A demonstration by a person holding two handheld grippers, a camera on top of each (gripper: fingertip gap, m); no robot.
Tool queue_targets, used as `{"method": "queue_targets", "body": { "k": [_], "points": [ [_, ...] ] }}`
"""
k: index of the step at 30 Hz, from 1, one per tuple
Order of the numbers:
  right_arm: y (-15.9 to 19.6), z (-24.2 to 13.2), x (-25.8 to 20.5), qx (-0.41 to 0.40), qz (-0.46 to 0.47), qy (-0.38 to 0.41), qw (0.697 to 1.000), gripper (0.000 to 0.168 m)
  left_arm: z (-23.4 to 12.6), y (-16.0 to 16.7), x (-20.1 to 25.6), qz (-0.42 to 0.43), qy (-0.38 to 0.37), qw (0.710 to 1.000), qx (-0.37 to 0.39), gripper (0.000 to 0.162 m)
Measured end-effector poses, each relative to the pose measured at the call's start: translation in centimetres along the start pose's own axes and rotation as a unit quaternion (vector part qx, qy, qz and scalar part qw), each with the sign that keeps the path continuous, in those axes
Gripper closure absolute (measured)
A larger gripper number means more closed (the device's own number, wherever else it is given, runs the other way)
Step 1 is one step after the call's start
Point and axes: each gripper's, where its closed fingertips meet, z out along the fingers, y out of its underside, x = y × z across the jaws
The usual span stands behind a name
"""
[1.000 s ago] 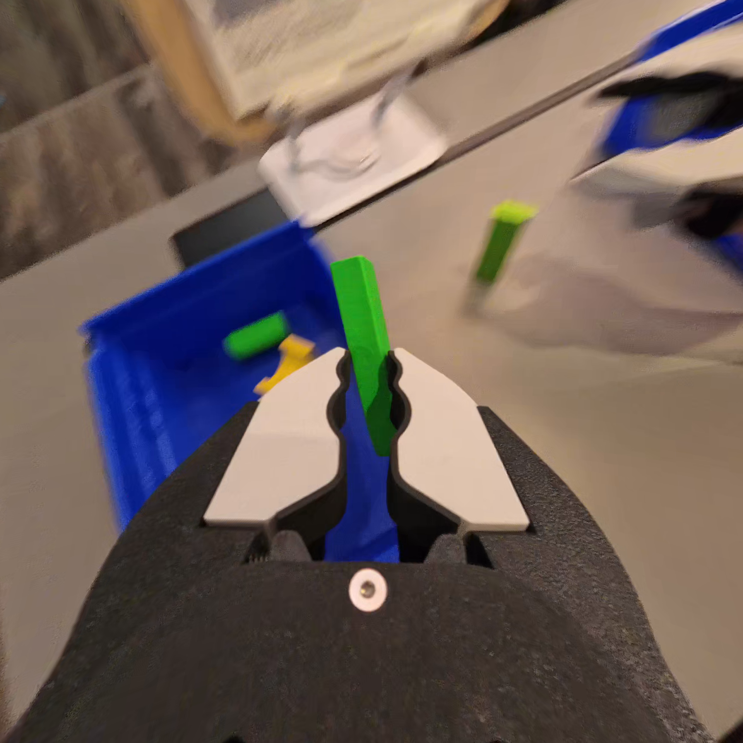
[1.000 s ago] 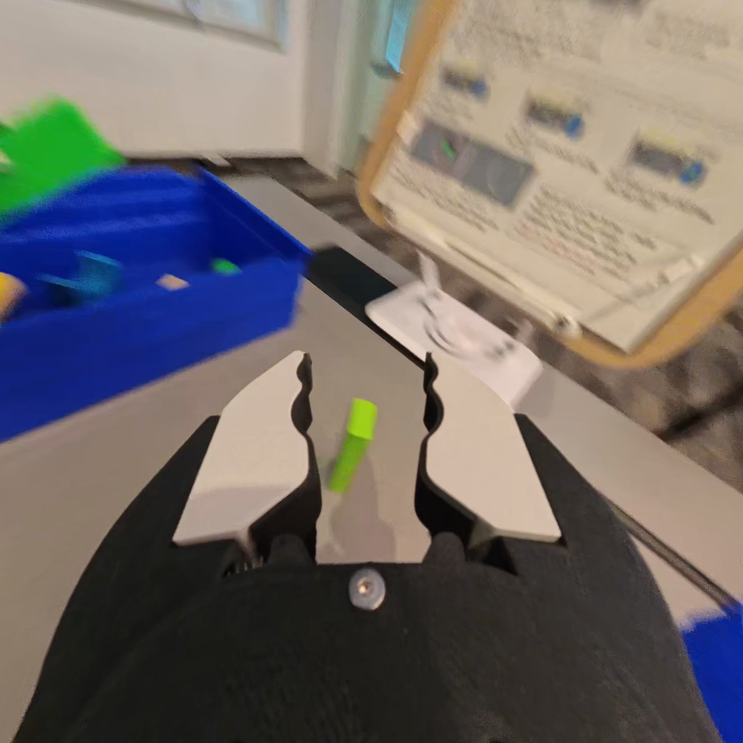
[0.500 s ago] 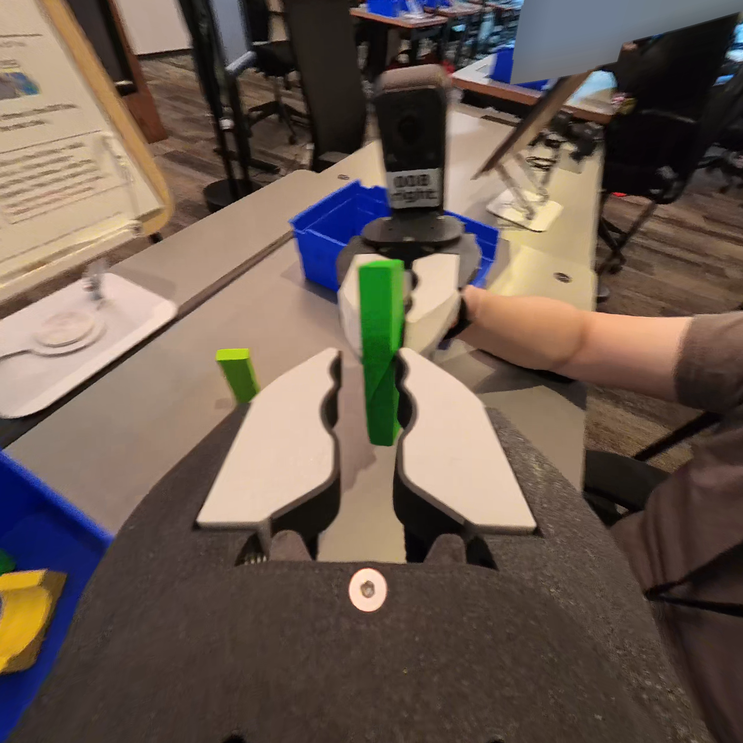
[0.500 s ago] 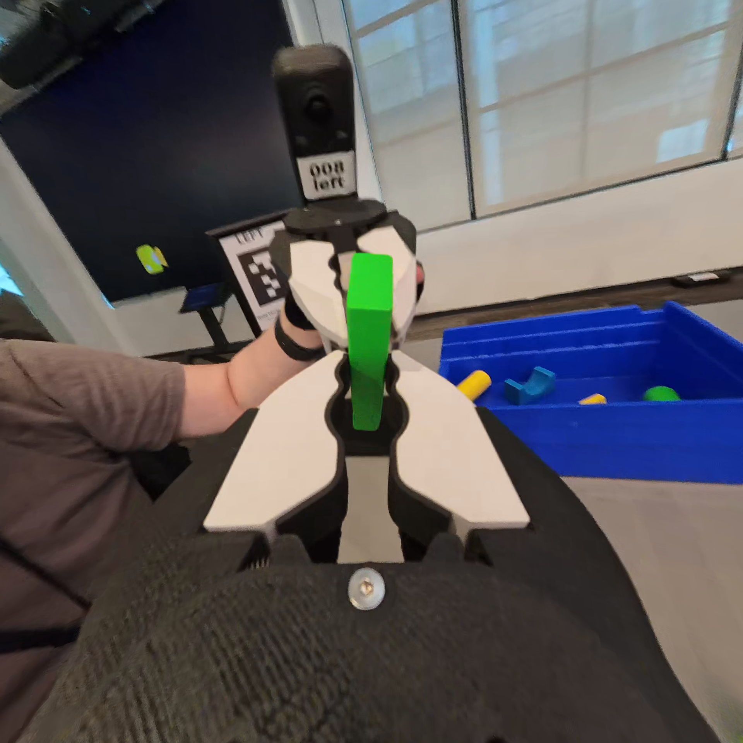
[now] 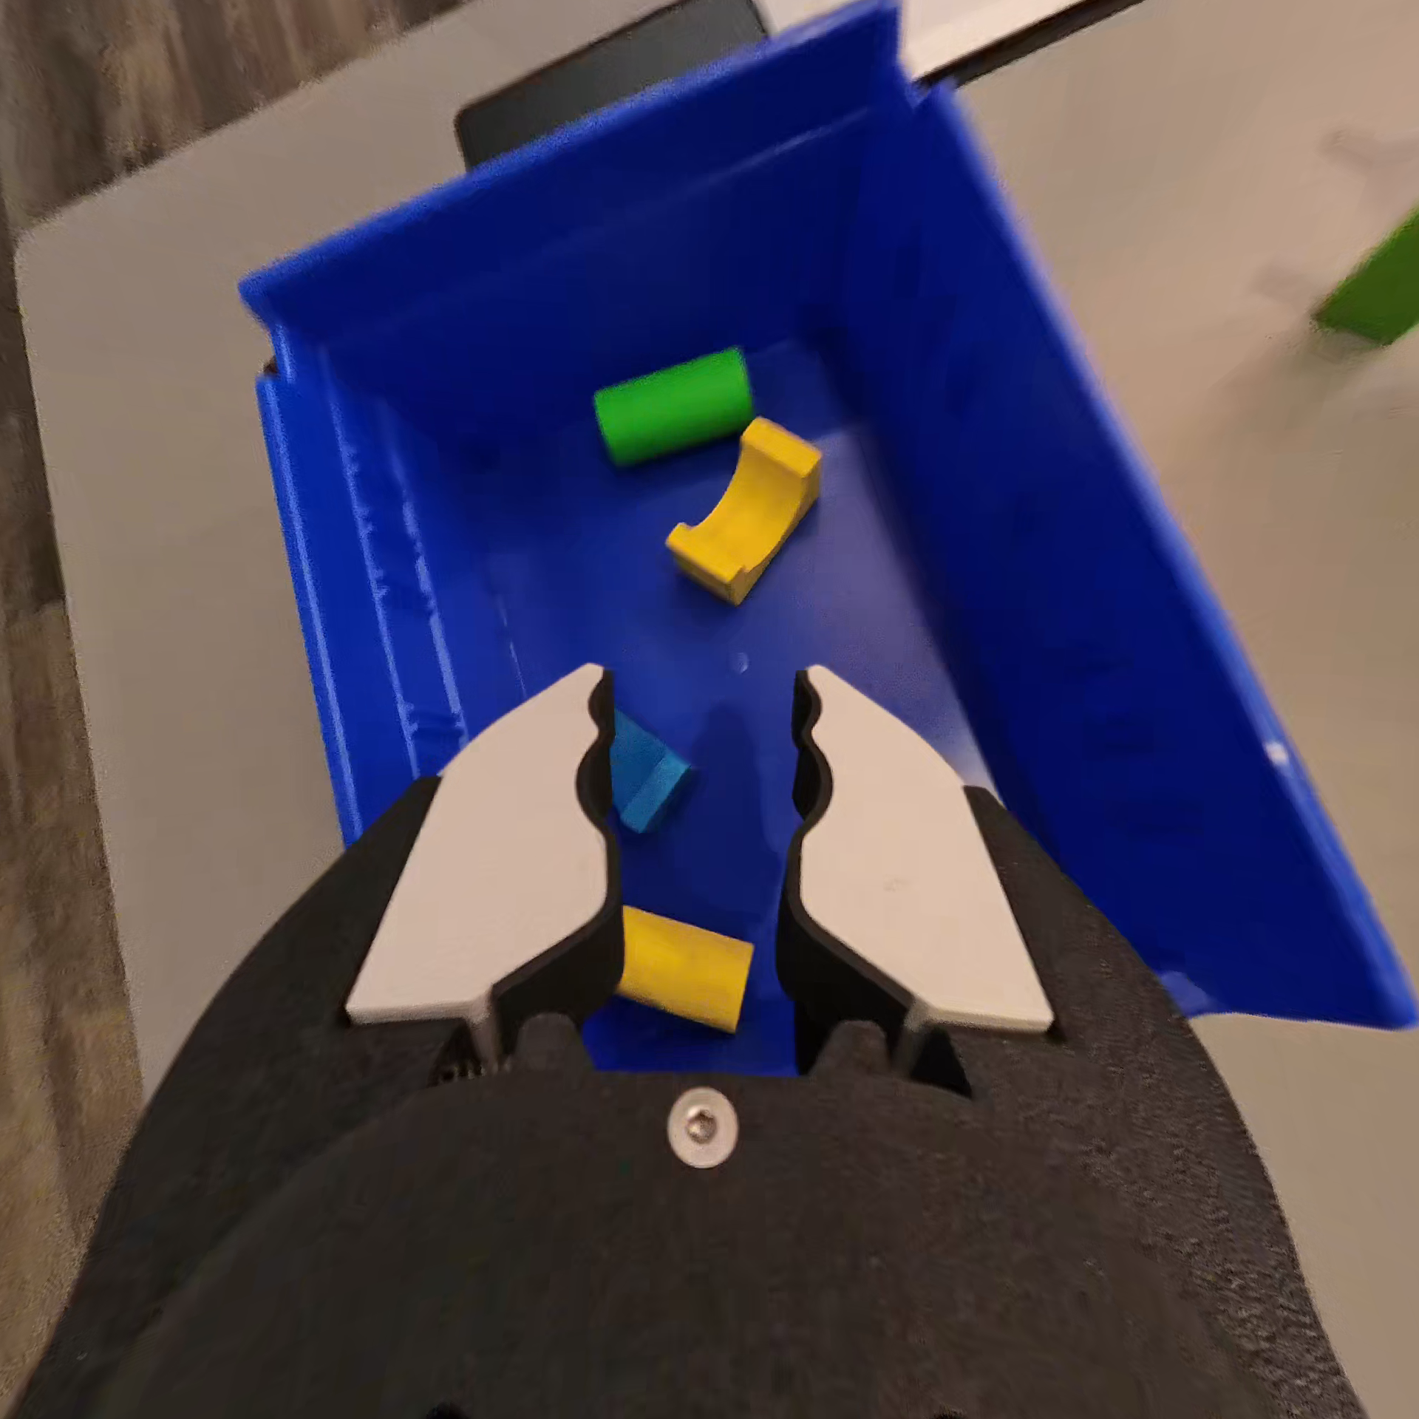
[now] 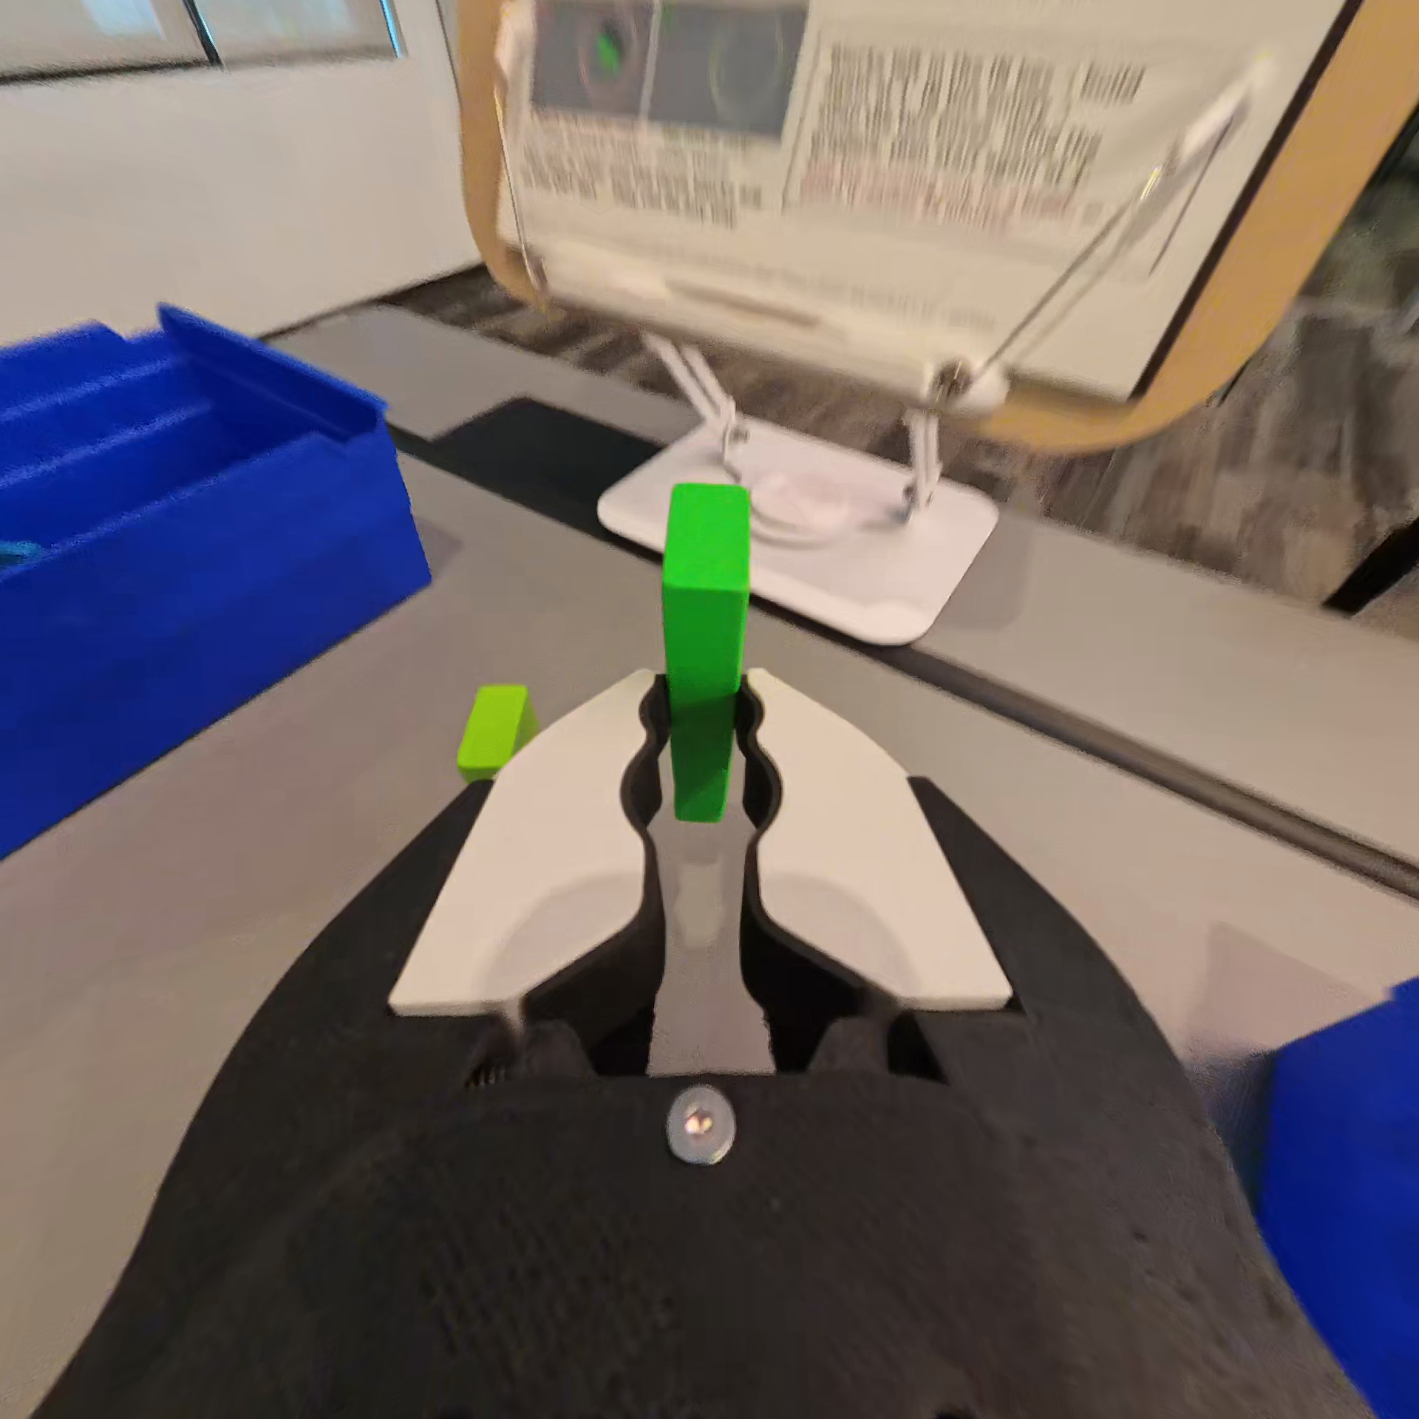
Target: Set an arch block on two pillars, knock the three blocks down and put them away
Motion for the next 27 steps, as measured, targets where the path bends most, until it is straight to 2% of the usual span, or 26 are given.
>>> {"method": "queue_targets", "body": {
  "k": [4,8,16,27],
  "points": [
    [3.4,2.0,-0.6,-0.059,0.039,-0.024,0.997,0.151,0.6,1.1,-0.3,-0.04,0.017,0.999,0.004,0.119],
    [5.4,2.9,-1.4,-0.086,0.019,-0.017,0.996,0.151,0.4,1.6,-1.1,-0.043,0.008,0.999,-0.007,0.117],
    [6.6,3.3,-1.2,-0.097,-0.005,0.005,0.995,0.151,-0.3,1.5,-1.8,-0.041,-0.007,0.999,-0.008,0.115],
    [7.3,3.1,-0.9,-0.115,0.0,-0.002,0.993,0.147,0.0,2.3,-1.7,0.02,-0.009,0.999,-0.038,0.116]
  ]
}}
